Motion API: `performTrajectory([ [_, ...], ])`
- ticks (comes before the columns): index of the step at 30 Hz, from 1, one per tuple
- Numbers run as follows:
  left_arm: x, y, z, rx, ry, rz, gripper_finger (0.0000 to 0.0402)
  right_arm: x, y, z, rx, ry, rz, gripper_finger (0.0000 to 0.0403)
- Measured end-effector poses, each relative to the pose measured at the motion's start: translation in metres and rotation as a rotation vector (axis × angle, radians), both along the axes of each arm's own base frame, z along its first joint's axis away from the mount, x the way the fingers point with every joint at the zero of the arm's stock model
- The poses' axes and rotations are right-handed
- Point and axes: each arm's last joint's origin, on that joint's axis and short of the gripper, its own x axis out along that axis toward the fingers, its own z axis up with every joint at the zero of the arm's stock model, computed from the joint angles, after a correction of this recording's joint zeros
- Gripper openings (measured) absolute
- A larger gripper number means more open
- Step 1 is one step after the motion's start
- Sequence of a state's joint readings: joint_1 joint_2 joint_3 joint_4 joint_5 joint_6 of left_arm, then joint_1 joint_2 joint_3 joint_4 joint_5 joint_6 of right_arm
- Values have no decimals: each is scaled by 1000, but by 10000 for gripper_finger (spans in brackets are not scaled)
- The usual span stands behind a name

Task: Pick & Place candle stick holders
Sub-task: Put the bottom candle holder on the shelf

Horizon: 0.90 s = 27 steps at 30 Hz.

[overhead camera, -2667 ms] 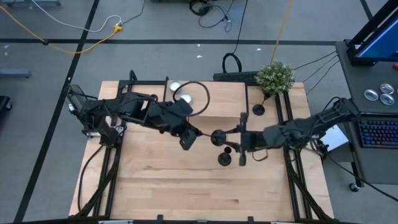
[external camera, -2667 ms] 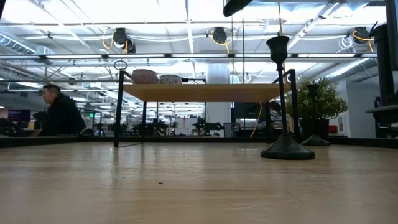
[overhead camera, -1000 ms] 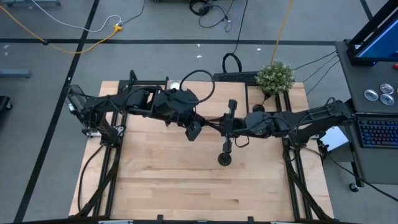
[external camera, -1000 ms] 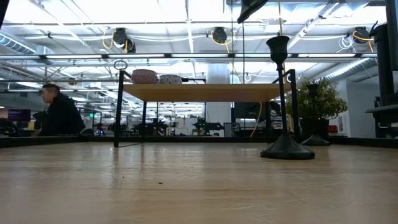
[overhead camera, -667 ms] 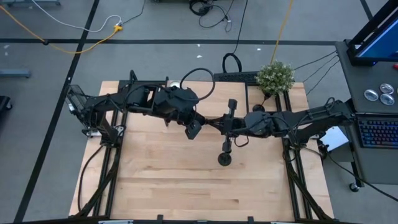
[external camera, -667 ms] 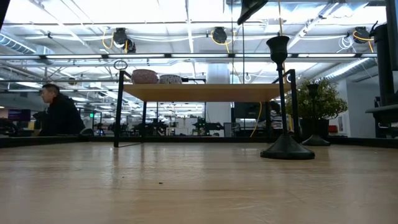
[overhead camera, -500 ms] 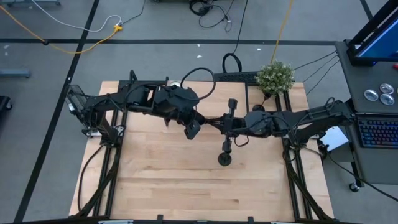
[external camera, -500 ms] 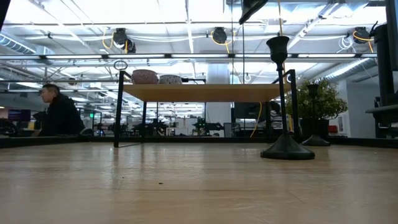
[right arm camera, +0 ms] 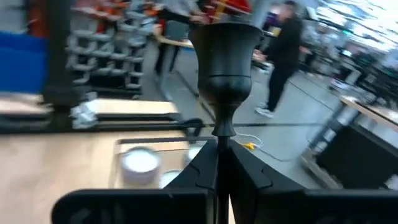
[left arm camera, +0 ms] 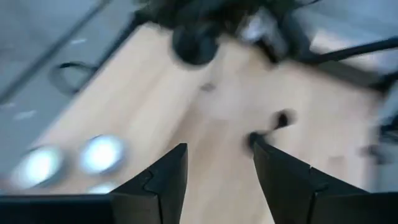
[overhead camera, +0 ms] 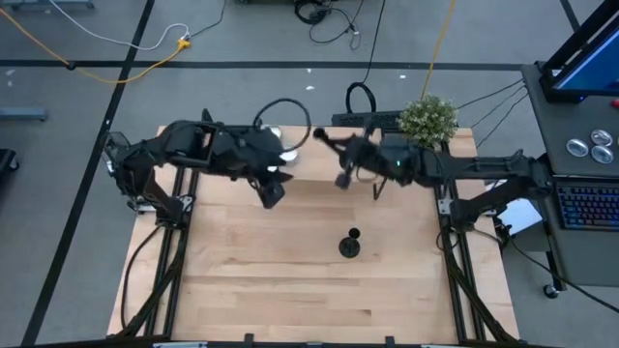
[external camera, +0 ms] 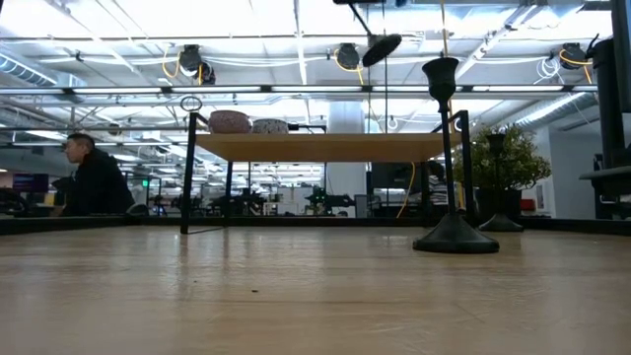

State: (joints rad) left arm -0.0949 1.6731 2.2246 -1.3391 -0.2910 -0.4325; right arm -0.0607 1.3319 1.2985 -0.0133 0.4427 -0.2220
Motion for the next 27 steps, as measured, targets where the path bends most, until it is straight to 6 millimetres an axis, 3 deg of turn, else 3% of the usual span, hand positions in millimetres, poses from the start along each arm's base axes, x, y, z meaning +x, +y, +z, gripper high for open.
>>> performTrajectory([
  [4, -4, -12, -9, 85, 91, 26, 186, -2, -32, -9, 45, -108, -36, 8],
  [12, -4, -20, -44, 131, 200, -15, 162, -18, -81, -52, 116, -272, -185, 8],
  [15, -13, -19, -57, 128, 205, -12, 151, -25, -92, -70, 124, -282, -228, 8],
  [21, -33, -7, -73, 88, 41, -1, 135, -40, -104, -99, 151, -309, -316, 8],
  [27, -60, 0, -89, 74, -144, -13, 131, -49, -107, -111, 133, -348, -400, 8],
])
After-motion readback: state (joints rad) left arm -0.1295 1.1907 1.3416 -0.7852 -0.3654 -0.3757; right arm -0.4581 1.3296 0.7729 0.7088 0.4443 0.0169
